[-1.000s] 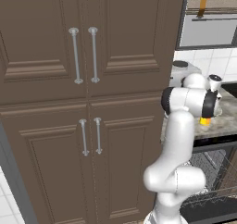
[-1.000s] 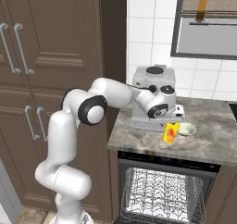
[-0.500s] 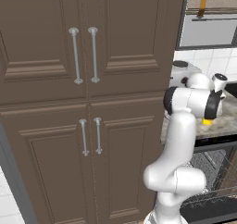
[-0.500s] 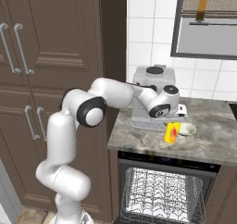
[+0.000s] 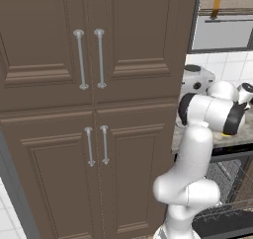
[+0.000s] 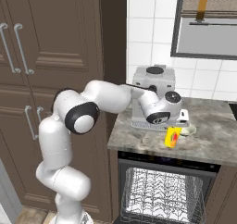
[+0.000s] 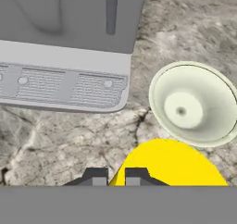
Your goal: Pick up the cup and bowl from the counter, place them in the dishwasher, and close the dishwasher door.
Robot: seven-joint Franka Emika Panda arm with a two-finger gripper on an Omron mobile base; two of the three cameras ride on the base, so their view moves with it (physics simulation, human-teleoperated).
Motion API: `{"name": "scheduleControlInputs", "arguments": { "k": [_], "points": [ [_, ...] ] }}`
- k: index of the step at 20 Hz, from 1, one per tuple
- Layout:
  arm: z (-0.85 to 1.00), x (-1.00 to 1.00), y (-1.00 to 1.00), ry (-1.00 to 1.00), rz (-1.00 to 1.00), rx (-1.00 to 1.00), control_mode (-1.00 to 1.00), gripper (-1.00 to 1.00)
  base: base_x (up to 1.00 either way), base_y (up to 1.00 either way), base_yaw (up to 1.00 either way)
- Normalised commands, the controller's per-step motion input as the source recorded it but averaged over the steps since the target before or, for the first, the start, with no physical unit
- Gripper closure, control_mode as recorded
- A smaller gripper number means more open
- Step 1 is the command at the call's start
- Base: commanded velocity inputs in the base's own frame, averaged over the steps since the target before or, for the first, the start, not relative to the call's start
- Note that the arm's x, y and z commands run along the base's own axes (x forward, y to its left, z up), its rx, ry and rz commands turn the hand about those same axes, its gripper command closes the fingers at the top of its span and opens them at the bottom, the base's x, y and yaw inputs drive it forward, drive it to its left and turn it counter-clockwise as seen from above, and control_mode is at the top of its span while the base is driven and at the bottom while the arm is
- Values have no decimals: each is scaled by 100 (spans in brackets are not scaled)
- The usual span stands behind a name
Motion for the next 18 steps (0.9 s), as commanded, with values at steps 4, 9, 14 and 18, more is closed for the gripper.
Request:
{"name": "scheduleControlInputs", "arguments": {
  "k": [4,9,14,18],
  "points": [
    [23,-49,6,-14,-1,0,-100,100,0,0,0],
    [15,-38,1,-14,-15,0,-100,100,0,0,0],
    [2,-27,0,-10,-29,0,-100,100,0,0,0],
    [0,-15,0,-7,-35,8,-100,100,0,0,0]
  ]
}}
